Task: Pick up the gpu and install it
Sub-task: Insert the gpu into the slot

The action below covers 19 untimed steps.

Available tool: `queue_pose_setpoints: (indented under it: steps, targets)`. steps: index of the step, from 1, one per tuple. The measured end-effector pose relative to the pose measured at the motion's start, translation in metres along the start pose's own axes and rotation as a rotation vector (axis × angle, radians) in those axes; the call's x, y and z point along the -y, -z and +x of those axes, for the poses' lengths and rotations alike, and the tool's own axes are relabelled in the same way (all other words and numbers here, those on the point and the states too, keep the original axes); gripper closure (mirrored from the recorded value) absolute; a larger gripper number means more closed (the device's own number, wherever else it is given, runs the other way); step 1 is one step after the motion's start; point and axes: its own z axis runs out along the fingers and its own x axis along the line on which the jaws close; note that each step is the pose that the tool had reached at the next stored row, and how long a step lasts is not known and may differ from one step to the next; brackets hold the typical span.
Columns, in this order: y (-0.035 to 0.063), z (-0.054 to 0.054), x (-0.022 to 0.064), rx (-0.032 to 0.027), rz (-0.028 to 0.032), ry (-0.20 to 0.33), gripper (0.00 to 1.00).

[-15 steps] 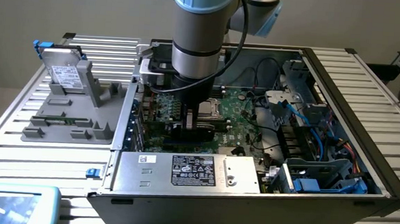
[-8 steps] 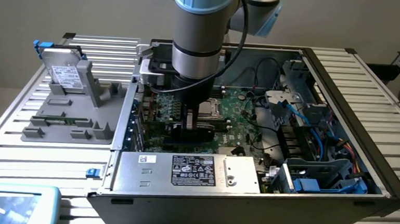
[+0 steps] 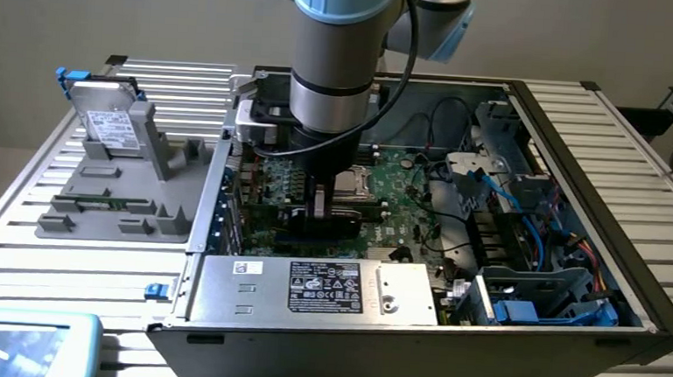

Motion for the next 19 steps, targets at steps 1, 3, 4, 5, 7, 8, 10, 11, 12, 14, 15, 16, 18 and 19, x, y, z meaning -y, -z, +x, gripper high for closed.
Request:
queue_pose_setpoints:
  steps: [1,3,4,5,7,8,10,11,12,14,15,16,18,19]
  targets:
    - [-0.0001,0.0,-0.0001,0.0,0.0002,0.0,0.72]
    - [-0.0004,0.0,-0.0005,0.0001,0.0001,0.0,0.72]
    - [-0.0005,0.0,-0.0006,0.0,0.0001,0.0,0.72]
    - [-0.0006,0.0,-0.0008,0.0001,0.0001,0.0,0.72]
    - [-0.0007,0.0,-0.0008,-0.0001,0.0,0.0,0.72]
    - [-0.0007,0.0,-0.0008,-0.0001,0.0,0.0,0.72]
    - [-0.0007,0.0,-0.0009,-0.0001,0.0,0.0,0.72]
    - [-0.0008,0.0,-0.0009,-0.0001,0.0,0.0,0.72]
    - [-0.0008,0.0,-0.0009,-0.0001,0.0,0.0,0.72]
    - [-0.001,0.0,-0.001,-0.0001,0.0,0.0,0.72]
    - [-0.0012,0.0,-0.0011,-0.0001,0.0,0.0,0.72]
    - [-0.0014,0.0,-0.0011,-0.0002,0.0001,0.0,0.72]
    - [-0.0019,0.0,-0.0012,-0.0005,-0.0001,0.0,0.72]
    - [-0.0022,0.0,-0.0012,-0.0007,-0.0001,0.0,0.72]
